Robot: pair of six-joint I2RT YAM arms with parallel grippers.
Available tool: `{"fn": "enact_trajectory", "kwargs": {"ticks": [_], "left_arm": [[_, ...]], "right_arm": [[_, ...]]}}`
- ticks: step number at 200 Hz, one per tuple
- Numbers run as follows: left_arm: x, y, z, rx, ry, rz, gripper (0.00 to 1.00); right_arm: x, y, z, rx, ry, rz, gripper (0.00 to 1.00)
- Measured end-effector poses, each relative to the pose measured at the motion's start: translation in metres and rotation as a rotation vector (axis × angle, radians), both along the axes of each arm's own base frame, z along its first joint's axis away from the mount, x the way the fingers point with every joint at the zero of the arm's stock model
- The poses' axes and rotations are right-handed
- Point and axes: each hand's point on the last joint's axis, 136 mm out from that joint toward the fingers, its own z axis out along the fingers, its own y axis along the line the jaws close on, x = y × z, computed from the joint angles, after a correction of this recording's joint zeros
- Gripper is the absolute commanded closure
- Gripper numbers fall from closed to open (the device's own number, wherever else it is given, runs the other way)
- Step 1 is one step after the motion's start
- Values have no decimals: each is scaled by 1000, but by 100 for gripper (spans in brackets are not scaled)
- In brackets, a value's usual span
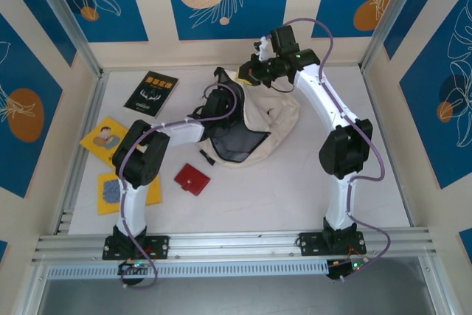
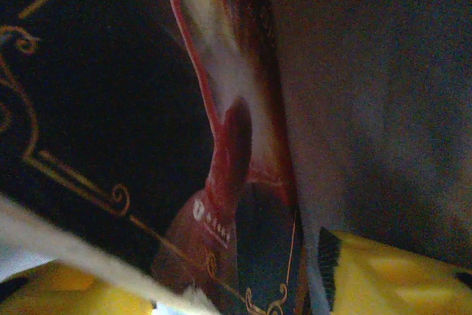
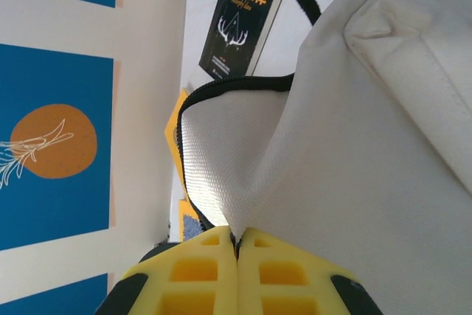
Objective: Pack the student bag
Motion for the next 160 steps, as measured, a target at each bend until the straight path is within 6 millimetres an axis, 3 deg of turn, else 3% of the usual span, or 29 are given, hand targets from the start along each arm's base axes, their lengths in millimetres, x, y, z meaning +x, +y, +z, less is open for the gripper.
{"fn": "enact_trajectory", "kwargs": {"ticks": [21,73,107,135,160], "left_arm": [[-14,9,7,5,24,2,34],[-48,25,52,-52,40,-3,35],[-76,42,56,-10,86,-24,36],[-104,77,63,75,101,-20,32],[-117,124,80,151,79,31,28]], "right_arm": [[5,-7,-1,-10,-2,-25,100],[14,-21,-7,-36,4,-79,100],[14,-20,-20,-46,21,-80,100],[6,-13,-47,-64,64,-59,100],[-9,2,-76,-84,105,-17,100]]}}
